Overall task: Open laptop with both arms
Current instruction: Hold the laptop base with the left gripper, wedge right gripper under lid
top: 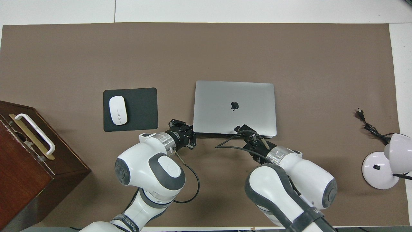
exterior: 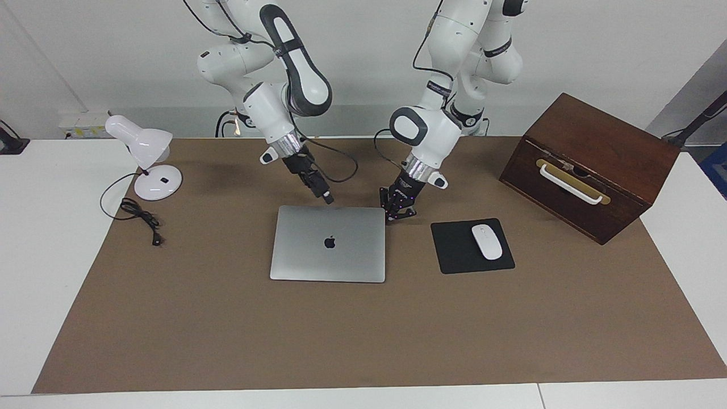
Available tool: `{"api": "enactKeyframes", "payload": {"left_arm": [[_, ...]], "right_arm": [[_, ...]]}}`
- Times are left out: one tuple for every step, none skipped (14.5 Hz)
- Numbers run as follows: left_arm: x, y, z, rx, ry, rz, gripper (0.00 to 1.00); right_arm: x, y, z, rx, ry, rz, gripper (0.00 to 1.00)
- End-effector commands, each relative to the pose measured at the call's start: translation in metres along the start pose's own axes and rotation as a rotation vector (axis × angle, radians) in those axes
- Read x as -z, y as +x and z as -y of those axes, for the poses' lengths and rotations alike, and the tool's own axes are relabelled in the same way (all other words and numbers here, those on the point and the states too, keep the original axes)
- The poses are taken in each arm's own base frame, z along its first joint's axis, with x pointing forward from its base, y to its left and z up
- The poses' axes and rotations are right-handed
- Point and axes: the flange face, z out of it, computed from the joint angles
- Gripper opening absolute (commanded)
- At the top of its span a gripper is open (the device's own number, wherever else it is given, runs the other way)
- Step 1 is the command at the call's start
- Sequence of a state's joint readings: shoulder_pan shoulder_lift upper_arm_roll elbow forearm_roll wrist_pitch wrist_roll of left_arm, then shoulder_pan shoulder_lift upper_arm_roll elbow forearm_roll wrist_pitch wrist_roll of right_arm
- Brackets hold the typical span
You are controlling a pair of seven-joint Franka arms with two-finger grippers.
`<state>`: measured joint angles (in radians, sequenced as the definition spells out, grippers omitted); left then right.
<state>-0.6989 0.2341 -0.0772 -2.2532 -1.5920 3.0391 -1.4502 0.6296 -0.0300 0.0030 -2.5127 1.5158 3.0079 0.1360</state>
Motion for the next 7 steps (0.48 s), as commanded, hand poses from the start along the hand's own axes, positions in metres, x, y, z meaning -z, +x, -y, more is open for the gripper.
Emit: {"api": "enactKeyframes", "payload": {"left_arm": [[-0.025,0.012,0.004,-0.017,-0.001,-0.041,0.00],[-0.025,0.012,0.004,-0.019,-0.001,-0.041,0.00],[-0.025,0.012,0.004,-0.020,-0.001,-0.041,0.00],[-0.025,0.011,0.005,-0.024,0.001,-0.041,0.00],[-0.025,0.011,0.005,-0.026,0.001,-0.041,0.00],[-0.025,0.011,0.005,-0.026,0.001,-0.041,0.00],[-0.025,0.011,0.005,-0.029,0.001,-0.041,0.00]], "right_arm": [[-0.007,0.002,0.000,-0.029,-0.001,0.002,1.00],[-0.007,0.002,0.003,-0.030,0.006,0.001,1.00],[-0.008,0.003,0.007,-0.031,0.010,0.001,1.00],[-0.009,0.004,0.009,-0.032,0.012,-0.001,1.00],[-0.009,0.005,0.012,-0.032,0.017,-0.001,1.00],[-0.010,0.007,0.014,-0.034,0.021,-0.004,1.00],[-0.010,0.009,0.017,-0.037,0.026,-0.006,1.00]]}}
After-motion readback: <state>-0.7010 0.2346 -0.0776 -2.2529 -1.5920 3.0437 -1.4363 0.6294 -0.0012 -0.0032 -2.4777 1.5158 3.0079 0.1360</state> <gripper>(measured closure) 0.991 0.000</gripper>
